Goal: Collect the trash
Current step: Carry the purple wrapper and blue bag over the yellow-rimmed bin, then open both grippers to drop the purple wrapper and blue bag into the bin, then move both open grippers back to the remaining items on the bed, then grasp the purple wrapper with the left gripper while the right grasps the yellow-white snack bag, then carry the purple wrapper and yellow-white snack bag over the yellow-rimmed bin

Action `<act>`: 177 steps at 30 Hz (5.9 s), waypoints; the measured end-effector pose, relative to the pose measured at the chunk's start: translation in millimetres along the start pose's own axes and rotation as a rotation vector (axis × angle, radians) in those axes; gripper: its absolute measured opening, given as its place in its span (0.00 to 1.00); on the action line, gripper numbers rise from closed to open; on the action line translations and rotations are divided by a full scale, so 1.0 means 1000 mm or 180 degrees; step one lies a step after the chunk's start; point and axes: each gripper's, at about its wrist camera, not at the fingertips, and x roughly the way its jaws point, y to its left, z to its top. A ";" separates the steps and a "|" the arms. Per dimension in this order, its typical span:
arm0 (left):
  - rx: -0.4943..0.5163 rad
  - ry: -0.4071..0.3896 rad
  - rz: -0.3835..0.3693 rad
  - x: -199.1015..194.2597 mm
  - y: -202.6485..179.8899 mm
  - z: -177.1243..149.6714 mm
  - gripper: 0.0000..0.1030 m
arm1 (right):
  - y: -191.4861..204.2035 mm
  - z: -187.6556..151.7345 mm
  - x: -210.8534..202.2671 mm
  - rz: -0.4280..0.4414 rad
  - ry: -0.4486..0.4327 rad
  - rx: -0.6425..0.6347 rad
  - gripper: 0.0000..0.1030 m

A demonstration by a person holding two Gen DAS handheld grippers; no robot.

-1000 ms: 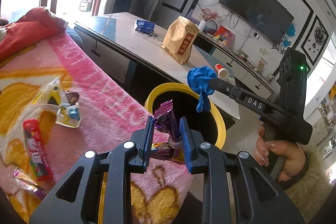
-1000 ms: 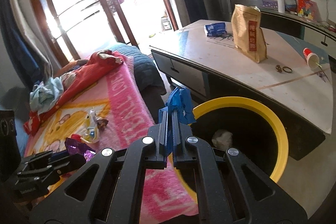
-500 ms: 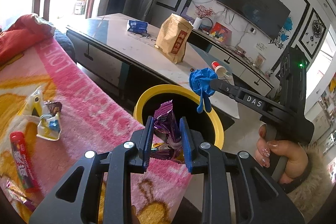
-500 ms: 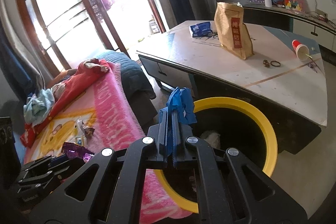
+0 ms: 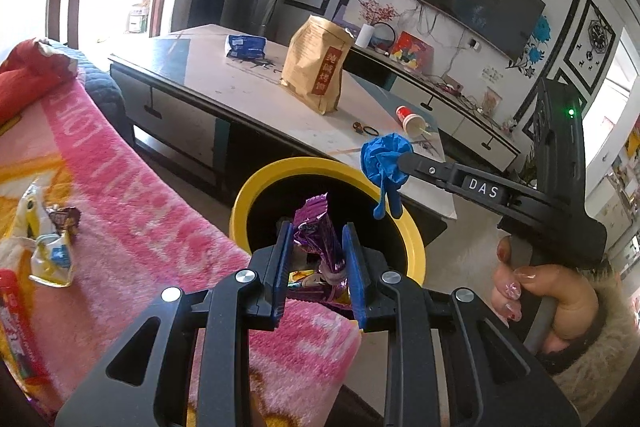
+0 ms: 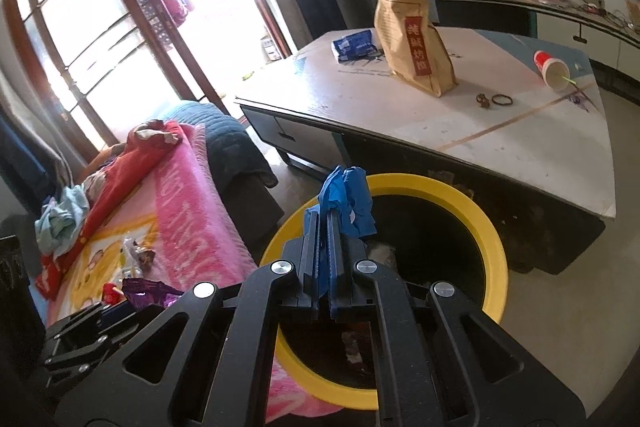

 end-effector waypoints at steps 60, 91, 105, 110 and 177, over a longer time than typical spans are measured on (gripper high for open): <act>-0.0210 -0.0276 0.0391 -0.035 0.024 -0.012 0.94 | 0.037 -0.007 -0.024 -0.0152 -0.0194 -0.0352 0.63; -0.0379 -0.0595 0.0788 -0.111 0.062 -0.028 0.94 | 0.115 -0.033 -0.035 0.0327 -0.0193 -0.0866 0.63; -0.0602 -0.0686 0.1050 -0.144 0.109 -0.037 0.94 | 0.169 -0.058 -0.022 0.0603 -0.0037 -0.1254 0.63; -0.0639 -0.0689 0.1162 -0.158 0.126 -0.040 0.94 | 0.188 -0.067 -0.007 0.0726 0.0110 -0.1331 0.63; -0.1076 -0.0304 0.0714 -0.178 0.176 -0.087 0.19 | 0.216 -0.076 0.055 0.0779 0.0456 -0.1439 0.28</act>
